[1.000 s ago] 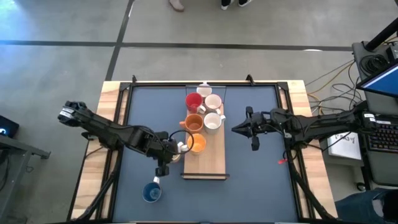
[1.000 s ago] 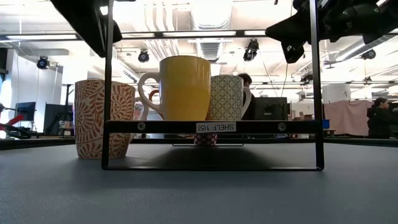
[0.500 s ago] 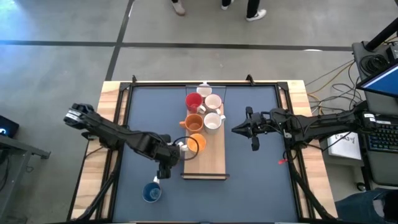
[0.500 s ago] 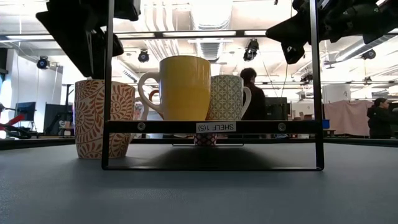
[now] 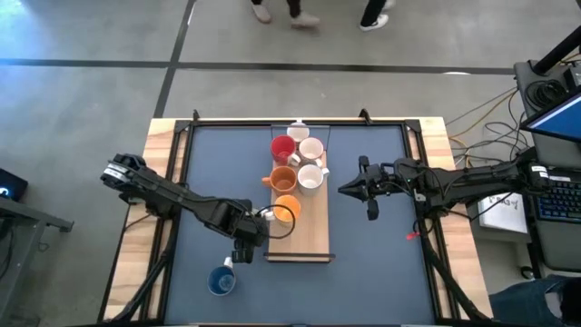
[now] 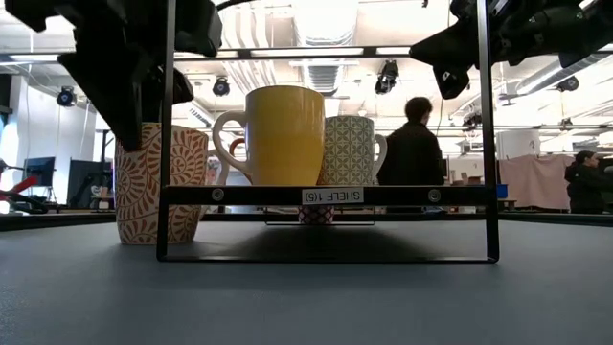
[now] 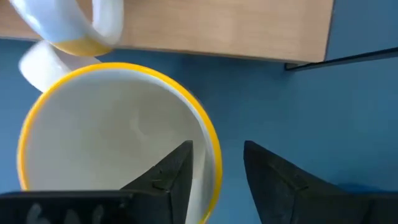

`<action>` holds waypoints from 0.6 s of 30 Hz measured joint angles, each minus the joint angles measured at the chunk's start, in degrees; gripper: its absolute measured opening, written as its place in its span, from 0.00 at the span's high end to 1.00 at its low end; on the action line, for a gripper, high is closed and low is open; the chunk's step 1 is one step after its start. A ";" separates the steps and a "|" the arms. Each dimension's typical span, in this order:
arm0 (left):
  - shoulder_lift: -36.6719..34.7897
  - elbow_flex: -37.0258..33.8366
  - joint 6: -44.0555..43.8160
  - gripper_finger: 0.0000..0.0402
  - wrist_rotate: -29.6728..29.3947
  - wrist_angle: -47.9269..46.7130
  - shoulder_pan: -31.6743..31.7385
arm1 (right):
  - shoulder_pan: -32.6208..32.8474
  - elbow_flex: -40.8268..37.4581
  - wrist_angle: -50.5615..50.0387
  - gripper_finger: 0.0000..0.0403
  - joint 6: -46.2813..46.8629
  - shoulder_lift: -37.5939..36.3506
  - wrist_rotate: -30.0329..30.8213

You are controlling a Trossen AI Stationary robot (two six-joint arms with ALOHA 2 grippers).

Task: Place coffee mugs
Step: Put the orange patterned mug on the shelf

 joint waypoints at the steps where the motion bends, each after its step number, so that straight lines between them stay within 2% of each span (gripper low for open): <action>1: 0.32 0.00 0.00 0.70 0.00 -0.04 0.00 | 0.00 0.00 0.00 0.98 0.00 0.00 0.02; 7: 1.90 0.00 0.65 0.81 -0.07 -0.04 0.00 | 0.00 -0.02 0.00 0.98 0.00 0.00 0.02; 12: 1.96 0.00 1.21 0.96 -0.04 -0.02 0.00 | 0.00 -0.04 0.00 0.98 0.00 0.00 0.01; 18: 1.83 0.02 1.38 0.97 0.03 -0.07 -0.15 | -0.01 -0.07 0.00 0.98 -0.01 0.00 0.02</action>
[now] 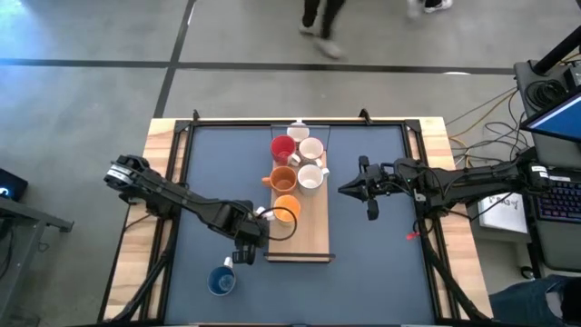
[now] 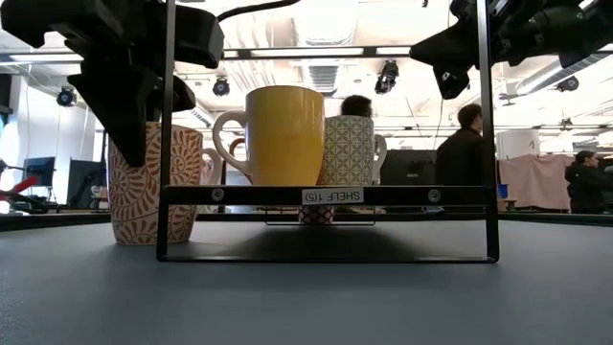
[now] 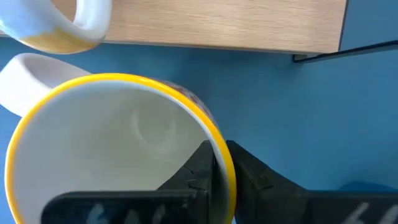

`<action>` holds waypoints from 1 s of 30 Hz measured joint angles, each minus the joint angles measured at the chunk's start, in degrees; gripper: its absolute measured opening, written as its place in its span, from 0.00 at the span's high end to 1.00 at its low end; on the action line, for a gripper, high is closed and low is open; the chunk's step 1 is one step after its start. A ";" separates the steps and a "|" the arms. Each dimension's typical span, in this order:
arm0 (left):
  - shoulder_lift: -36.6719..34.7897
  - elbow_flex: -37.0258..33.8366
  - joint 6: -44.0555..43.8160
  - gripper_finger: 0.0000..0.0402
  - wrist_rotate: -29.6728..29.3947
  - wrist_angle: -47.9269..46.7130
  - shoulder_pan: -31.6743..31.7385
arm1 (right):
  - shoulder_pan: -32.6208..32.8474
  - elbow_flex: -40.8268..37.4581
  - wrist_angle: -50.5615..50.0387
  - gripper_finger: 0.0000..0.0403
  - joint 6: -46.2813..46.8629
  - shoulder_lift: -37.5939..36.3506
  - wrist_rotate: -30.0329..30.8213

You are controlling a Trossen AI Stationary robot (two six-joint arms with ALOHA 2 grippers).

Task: Place coffee mugs
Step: Put the orange patterned mug on the shelf

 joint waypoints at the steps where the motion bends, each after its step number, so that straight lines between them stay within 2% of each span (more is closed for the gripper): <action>1: -0.03 0.00 0.08 0.98 0.01 -0.03 -0.06 | 0.00 0.00 0.00 0.98 0.00 0.00 0.00; 11: -2.94 1.14 -0.15 0.98 0.09 -1.77 -2.09 | -0.01 0.00 0.02 0.98 0.23 0.00 0.00; 24: -3.41 11.59 -0.78 0.98 -0.42 -14.15 -4.77 | -0.01 0.00 0.02 0.98 0.45 0.00 0.00; 30: -3.41 15.45 -0.08 0.98 -0.57 -14.71 -5.76 | 0.01 0.00 0.02 0.98 0.87 0.00 0.00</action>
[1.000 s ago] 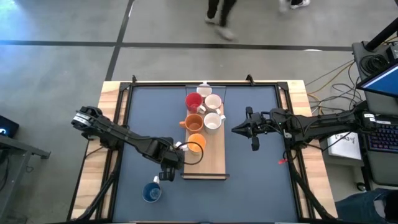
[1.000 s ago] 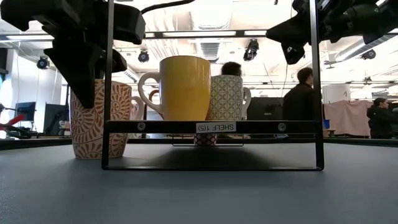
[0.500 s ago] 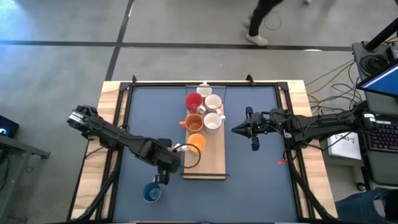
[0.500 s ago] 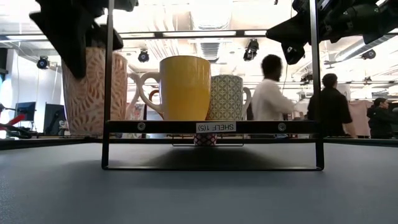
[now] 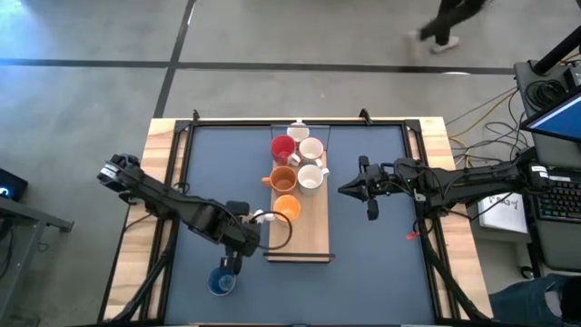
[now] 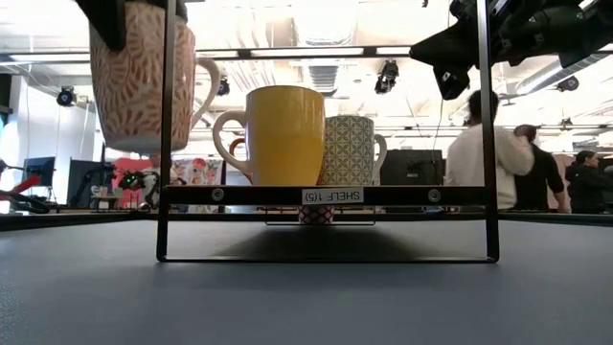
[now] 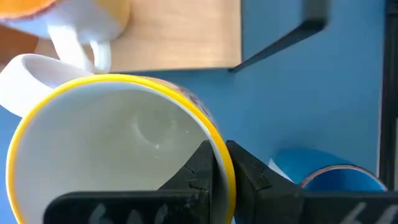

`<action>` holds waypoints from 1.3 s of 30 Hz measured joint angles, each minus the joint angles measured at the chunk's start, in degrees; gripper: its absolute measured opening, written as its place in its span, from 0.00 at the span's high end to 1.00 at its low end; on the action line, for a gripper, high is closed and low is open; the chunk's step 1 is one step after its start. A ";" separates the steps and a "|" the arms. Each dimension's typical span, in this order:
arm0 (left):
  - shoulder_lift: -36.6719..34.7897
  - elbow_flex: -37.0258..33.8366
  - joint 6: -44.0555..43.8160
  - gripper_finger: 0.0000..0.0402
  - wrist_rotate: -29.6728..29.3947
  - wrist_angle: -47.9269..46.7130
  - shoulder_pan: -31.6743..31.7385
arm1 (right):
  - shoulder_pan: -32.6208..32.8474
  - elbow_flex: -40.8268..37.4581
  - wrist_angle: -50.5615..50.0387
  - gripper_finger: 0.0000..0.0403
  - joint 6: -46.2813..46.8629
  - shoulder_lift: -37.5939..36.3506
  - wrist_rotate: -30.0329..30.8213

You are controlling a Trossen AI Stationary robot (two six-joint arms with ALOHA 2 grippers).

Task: Place coffee mugs
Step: Put the orange patterned mug on the shelf

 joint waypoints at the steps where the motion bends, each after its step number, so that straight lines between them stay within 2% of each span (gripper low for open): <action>1: 0.00 0.59 0.36 0.98 -0.04 -0.12 -0.26 | 0.00 0.00 0.00 0.98 0.08 0.00 0.00; 11: 0.00 5.96 3.51 0.98 -1.34 1.58 -1.84 | -0.02 0.00 0.00 0.98 -0.07 0.00 0.00; 24: 0.52 6.04 4.01 0.98 -1.42 5.70 -2.01 | -0.02 0.00 0.00 0.98 0.36 0.00 0.00; 39: 2.28 6.04 4.06 0.98 -1.49 4.93 -2.20 | -0.02 0.00 0.00 0.98 -0.05 0.00 0.00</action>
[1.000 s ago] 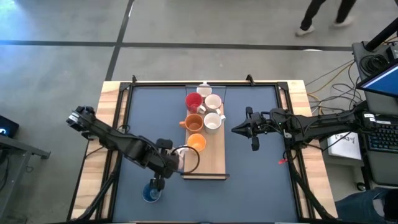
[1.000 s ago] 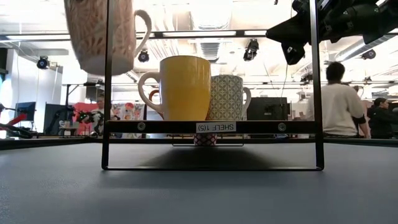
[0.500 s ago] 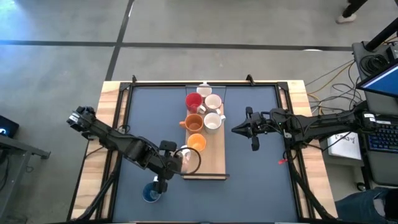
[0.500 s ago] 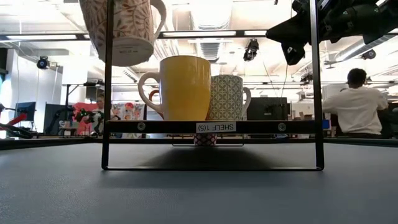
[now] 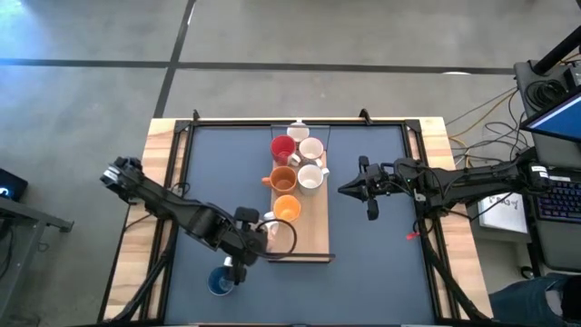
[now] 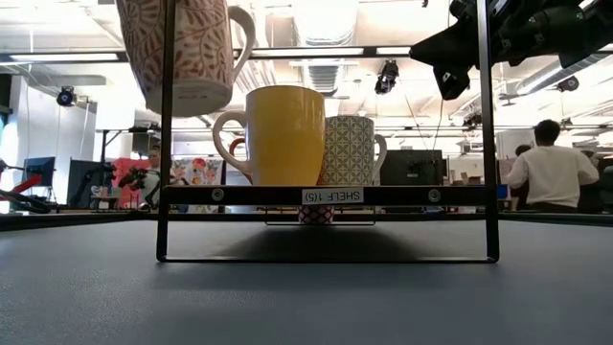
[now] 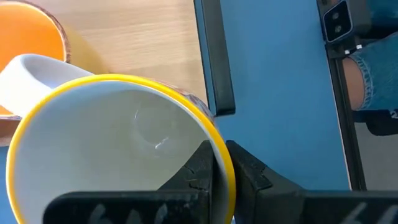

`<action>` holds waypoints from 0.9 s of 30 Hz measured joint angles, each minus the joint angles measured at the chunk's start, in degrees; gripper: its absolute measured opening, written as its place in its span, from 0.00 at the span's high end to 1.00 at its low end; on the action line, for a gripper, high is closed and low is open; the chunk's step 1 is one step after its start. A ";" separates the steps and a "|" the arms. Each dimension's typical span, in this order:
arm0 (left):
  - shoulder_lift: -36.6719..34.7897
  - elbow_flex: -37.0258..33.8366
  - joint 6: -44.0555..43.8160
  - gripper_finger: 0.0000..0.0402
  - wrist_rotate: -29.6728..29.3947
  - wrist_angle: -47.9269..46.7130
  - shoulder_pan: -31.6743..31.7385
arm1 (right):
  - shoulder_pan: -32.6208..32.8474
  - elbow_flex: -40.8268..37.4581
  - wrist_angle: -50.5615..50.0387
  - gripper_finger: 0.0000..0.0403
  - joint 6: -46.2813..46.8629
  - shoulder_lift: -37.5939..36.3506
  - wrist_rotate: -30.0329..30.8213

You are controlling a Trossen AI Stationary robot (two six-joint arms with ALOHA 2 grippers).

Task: Place coffee mugs
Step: Put the orange patterned mug on the shelf

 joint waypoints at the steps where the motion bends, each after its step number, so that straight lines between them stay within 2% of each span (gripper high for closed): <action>1: -0.16 0.32 0.56 0.98 -0.16 -0.33 0.00 | 0.02 0.00 0.00 0.98 -0.02 0.00 0.00; 8: -0.22 4.21 8.39 0.98 -6.90 -1.19 0.60 | 0.02 0.00 -0.01 0.98 -0.84 0.01 -0.06; 13: -0.25 5.55 16.26 0.98 -13.60 4.18 2.27 | 0.00 0.00 0.00 0.98 -2.19 0.00 -1.54; 22: 1.38 5.55 25.03 0.98 -14.99 16.42 5.88 | 2.94 0.00 -0.08 0.98 -5.11 -0.02 -3.10; 27: 3.60 5.55 26.77 0.98 -14.99 18.61 6.83 | 4.37 -0.02 -0.68 0.98 -7.07 -1.45 -3.13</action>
